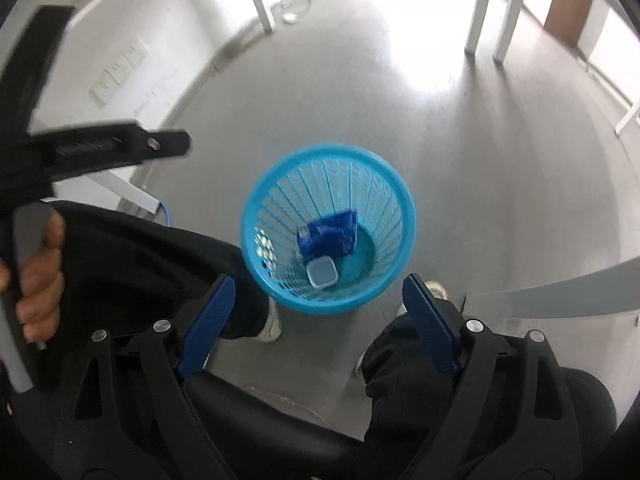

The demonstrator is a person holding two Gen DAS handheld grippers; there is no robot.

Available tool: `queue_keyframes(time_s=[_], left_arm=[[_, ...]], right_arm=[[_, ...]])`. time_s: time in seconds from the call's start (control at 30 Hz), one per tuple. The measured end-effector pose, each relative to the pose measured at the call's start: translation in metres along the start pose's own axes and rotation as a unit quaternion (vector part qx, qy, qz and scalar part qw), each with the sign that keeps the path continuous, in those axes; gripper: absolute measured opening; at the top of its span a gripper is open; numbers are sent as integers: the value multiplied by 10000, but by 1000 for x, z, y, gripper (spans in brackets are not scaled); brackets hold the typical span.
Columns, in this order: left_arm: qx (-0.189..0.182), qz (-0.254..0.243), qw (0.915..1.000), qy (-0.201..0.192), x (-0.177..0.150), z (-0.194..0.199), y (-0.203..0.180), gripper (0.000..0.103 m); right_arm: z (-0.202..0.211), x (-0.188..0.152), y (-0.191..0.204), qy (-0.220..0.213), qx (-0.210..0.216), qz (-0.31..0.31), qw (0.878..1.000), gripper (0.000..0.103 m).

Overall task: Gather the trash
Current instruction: 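Open the left gripper over the basket while the right gripper releases the white cup, then raise both grippers back toward the trash pile on the table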

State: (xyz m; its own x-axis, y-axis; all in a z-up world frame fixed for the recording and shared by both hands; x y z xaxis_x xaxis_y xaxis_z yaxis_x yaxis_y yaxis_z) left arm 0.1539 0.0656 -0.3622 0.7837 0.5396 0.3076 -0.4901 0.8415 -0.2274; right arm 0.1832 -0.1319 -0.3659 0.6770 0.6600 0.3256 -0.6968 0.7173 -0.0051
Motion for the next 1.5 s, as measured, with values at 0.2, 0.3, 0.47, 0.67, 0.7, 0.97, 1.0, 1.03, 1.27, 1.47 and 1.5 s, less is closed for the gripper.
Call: queue_keyframes(time_s=[0.2, 0.3, 0.47, 0.67, 0.7, 0.97, 1.0, 1.03, 1.27, 1.47, 1.5], left_arm=[[-5, 64, 9980, -637, -17, 53, 3, 77], [-92, 153, 9966, -806, -29, 75, 13, 82], [-261, 261, 9954, -879, -53, 98, 24, 82], [-257, -302, 9876, -1518, -68, 141, 11, 82], [-258, -423, 9849, -1657, -70, 151, 7, 82], [-486, -757, 9653, -2452, -54, 217, -8, 82], [-559, -724, 9645, -2477, -48, 225, -9, 82], [-620, -694, 9638, -2497, -43, 231, -8, 82], [-971, -791, 9475, -2942, -1, 291, -33, 84], [-1276, -931, 9361, -3141, 25, 319, -60, 84], [-1287, -966, 9350, -3159, 29, 322, -64, 84]], right_arm=[[53, -1, 13, -517, -14, 218, 9984, 86], [74, -2, 19, -692, 156, 208, 9973, 88], [110, -9, 34, -975, 303, 347, 9942, 90], [157, -17, 41, -1461, 185, 532, 9877, 91], [167, -17, 42, -1559, 161, 567, 9860, 91], [259, 5, 37, -2652, 15, 610, 9623, 92], [268, 8, 37, -2740, -9, 600, 9599, 92], [277, 11, 36, -2825, -36, 584, 9575, 92], [324, 52, 22, -3331, -101, 482, 9416, 92], [332, 84, 5, -3417, -111, 234, 9394, 92], [332, 87, 4, -3418, -112, 209, 9395, 92]])
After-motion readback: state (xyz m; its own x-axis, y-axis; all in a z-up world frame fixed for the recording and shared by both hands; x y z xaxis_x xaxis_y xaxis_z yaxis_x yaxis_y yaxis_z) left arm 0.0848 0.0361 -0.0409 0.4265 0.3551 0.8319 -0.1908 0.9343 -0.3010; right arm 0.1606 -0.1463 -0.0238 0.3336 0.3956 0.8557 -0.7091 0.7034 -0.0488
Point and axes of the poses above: each gripper's, at about its wrist camera, not at the fingertips, and z roughly against the way its jaws point, y to its left, x to its top, the point moved 7 cm from there along -z, roughly the way its jaws point, and after that the axes turned 8 degrees about z, right-handed, at the moved point
